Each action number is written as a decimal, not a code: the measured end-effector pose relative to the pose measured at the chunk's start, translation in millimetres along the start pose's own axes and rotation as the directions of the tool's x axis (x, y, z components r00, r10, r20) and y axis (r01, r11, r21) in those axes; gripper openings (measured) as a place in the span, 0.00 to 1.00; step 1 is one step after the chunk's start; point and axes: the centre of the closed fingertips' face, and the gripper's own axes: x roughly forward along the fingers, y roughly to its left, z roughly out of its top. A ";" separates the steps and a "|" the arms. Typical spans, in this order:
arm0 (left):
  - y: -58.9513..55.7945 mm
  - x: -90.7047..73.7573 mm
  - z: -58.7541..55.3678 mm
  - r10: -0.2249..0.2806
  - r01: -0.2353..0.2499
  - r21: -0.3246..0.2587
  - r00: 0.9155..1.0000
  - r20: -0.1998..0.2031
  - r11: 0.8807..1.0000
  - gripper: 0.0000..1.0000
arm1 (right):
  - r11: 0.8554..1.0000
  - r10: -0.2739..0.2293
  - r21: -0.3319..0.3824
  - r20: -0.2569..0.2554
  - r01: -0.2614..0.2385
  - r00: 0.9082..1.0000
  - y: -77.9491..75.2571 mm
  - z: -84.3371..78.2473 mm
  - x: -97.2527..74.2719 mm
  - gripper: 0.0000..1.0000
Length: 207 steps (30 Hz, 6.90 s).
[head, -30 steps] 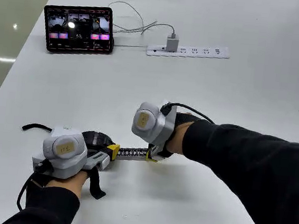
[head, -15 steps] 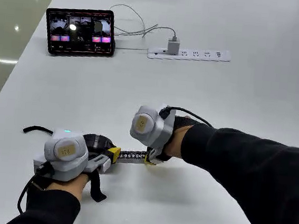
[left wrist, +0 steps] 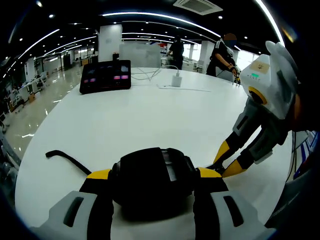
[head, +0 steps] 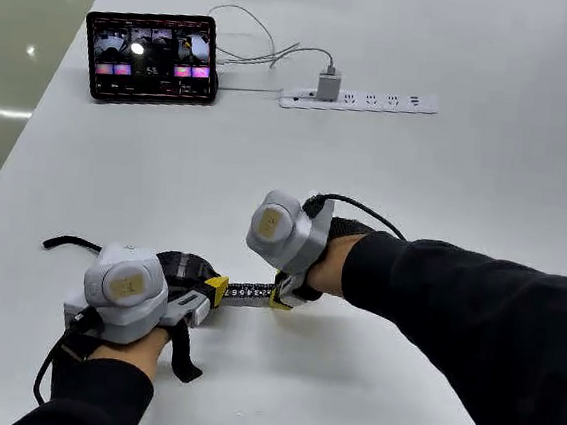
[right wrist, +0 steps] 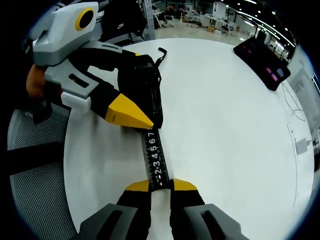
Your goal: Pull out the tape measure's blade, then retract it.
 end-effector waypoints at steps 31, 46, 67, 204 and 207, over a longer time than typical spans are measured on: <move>2.2 1.2 0.0 -0.024 0.024 -0.028 1.000 -0.008 0.999 0.59 | 0.999 -0.008 -0.038 0.042 0.009 0.999 1.7 11.2 6.1 0.09; 1.0 0.6 0.1 -0.027 0.027 -0.030 1.000 -0.006 0.999 0.59 | 0.999 -0.004 -0.039 0.055 0.007 0.998 2.8 14.0 6.7 0.09; 1.3 -1.4 -0.1 -0.044 0.044 -0.048 0.999 0.000 0.998 0.58 | 0.999 0.005 -0.042 0.099 -0.001 0.995 3.9 22.5 9.3 0.09; 2.9 -2.2 -0.6 -0.058 0.059 -0.055 0.998 0.006 0.997 0.59 | 0.993 0.033 -0.117 0.270 -0.001 0.962 14.9 61.5 24.6 0.10; 2.1 -2.3 -0.2 -0.054 0.055 -0.043 0.998 0.019 0.998 0.59 | 0.993 0.032 -0.119 0.269 0.000 0.963 15.2 61.7 24.0 0.10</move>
